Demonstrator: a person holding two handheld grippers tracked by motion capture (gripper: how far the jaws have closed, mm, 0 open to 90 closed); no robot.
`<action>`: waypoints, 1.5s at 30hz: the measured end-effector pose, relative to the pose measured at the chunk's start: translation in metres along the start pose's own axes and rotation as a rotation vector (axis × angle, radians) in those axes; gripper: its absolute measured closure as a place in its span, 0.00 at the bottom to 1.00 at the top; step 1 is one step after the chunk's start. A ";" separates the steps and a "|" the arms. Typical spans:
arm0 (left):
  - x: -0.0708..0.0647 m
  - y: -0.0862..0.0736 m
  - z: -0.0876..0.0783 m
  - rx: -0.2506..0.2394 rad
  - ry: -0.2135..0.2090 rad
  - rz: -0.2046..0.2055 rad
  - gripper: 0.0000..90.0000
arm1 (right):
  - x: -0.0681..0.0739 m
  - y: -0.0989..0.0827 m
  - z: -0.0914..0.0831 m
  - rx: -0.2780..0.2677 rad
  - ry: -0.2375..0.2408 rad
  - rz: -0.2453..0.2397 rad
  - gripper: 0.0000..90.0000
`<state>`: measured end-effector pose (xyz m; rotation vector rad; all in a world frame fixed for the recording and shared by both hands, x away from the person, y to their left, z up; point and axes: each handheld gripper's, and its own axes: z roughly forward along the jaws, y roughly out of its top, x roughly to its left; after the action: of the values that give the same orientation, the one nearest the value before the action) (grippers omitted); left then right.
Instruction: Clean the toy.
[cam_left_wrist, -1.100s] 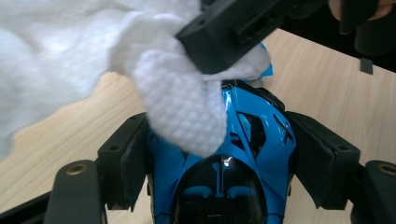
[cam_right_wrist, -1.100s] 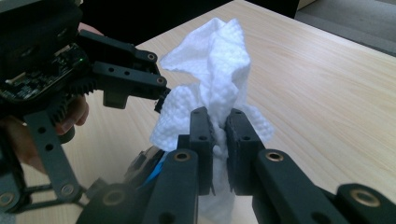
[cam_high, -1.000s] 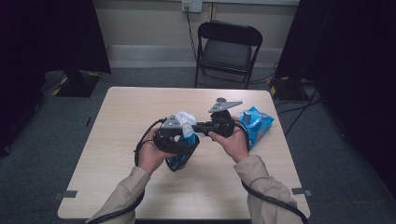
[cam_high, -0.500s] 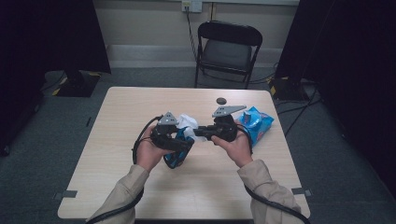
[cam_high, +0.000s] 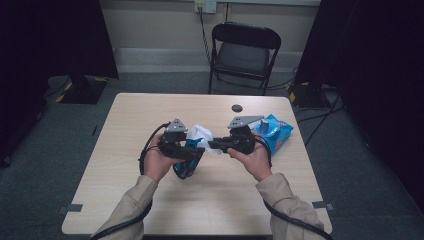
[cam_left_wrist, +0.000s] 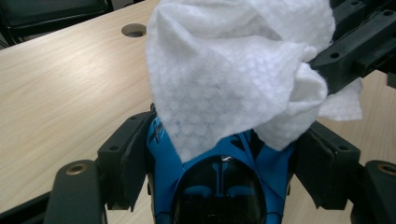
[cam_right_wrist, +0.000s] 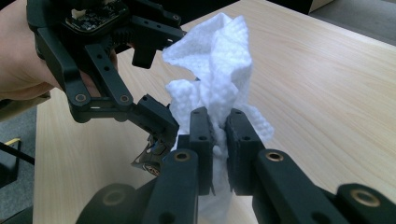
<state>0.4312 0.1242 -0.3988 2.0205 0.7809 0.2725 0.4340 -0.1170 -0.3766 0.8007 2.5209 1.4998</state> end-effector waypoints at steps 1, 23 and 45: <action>0.000 0.000 0.000 -0.003 0.000 0.002 0.29 | 0.000 0.000 -0.001 -0.006 -0.003 0.002 0.92; -0.003 0.013 -0.010 -0.056 -0.011 0.015 0.29 | -0.004 -0.016 0.012 0.018 0.011 0.017 0.92; -0.006 0.017 -0.006 -0.072 -0.026 0.001 0.29 | 0.005 -0.043 0.045 0.071 0.058 0.021 0.92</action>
<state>0.4305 0.1184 -0.3809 1.9526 0.7437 0.2703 0.4282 -0.0951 -0.4353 0.8075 2.6299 1.4680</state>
